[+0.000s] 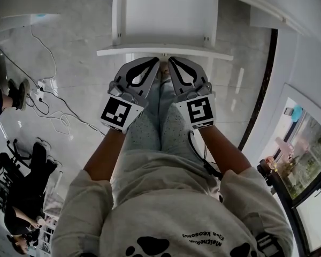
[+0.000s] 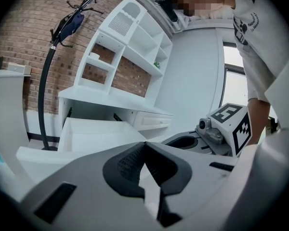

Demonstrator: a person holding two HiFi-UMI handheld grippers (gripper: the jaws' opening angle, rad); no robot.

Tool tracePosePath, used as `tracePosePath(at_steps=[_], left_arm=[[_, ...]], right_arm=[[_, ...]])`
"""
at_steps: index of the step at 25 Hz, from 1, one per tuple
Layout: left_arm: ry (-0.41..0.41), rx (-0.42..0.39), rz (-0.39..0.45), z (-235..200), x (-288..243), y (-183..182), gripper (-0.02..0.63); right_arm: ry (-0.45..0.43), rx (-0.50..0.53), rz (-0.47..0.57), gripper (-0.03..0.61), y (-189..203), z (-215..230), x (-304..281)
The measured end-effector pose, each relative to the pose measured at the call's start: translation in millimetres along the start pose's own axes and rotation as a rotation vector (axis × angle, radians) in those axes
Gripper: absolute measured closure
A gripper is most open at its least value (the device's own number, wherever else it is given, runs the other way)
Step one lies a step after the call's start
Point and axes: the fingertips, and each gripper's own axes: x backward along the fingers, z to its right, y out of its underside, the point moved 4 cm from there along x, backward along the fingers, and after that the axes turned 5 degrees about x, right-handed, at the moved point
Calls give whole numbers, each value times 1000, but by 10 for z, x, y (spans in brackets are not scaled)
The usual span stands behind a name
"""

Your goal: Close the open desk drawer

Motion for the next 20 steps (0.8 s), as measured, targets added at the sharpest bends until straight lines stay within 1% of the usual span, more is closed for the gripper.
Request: tracePosePath(at_steps=[1,5,8,10,12,14,17,20], left_arm=[[-2,3,-11,-20,-6,39,595],[-7,10,-9,-80,-29,125,595],[-8,14,-35,-116,-15,194,595],[-11,19,-57,-154,-9,238,595],[-13,20,-61,-188,-18,260,595],[-14,20,-65,-208,-28,280,595],[-13,19,-52,-226,-36,277,595],[-8,18,-85,-248,-15,321,595]], right_arm=[[-1,-2,-5,545,24,-5,-21],[-5,-1,-26,545,116,-37,-110],[-4,3,-38,545,165,-44,-168],[-4,3,-60,543,224,-38,-220],[-4,-2,-91,543,305,-33,-265],[-12,-33,-118,543,393,-36,-296],[-25,-129,-161,542,537,-51,-341],[-12,-202,-197,539,649,-63,-396]])
